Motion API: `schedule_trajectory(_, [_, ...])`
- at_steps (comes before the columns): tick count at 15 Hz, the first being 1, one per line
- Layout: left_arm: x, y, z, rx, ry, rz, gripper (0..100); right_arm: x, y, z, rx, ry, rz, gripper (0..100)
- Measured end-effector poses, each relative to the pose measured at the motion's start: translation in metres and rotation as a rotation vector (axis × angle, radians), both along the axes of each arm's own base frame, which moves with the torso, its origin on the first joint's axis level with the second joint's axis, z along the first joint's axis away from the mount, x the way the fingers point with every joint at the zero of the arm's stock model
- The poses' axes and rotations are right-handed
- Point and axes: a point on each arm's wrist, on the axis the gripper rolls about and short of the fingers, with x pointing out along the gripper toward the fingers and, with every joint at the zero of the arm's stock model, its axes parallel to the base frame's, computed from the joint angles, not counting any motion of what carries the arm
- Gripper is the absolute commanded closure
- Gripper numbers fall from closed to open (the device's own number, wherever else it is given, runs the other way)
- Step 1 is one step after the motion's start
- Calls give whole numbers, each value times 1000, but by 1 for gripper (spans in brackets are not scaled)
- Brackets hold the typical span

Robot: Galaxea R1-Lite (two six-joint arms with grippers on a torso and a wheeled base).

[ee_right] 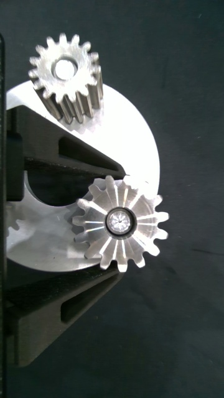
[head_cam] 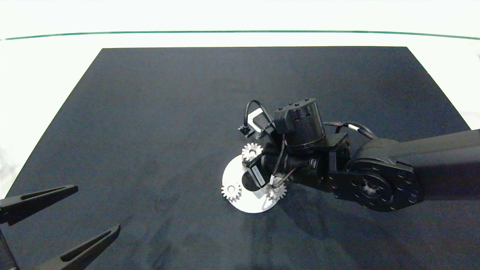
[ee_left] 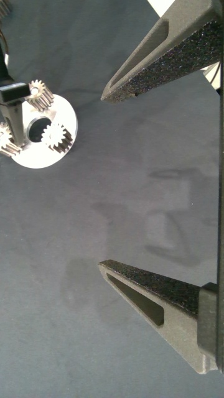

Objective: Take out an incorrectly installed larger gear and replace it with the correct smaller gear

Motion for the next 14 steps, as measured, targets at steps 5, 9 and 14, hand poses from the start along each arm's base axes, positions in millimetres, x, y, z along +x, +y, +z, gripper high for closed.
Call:
schedule_trajectory(5, [0, 0, 0, 1, 2, 1, 0, -4, -3, 7, 2, -15, 7, 69])
schedule_trajectory(9, [0, 0, -2, 4, 6, 2, 0, -5, -4, 3, -5, -8, 8, 69])
schedule_trajectory(14, [0, 0, -2, 5, 8, 2, 0, -5, -5, 3, -6, -5, 5, 69])
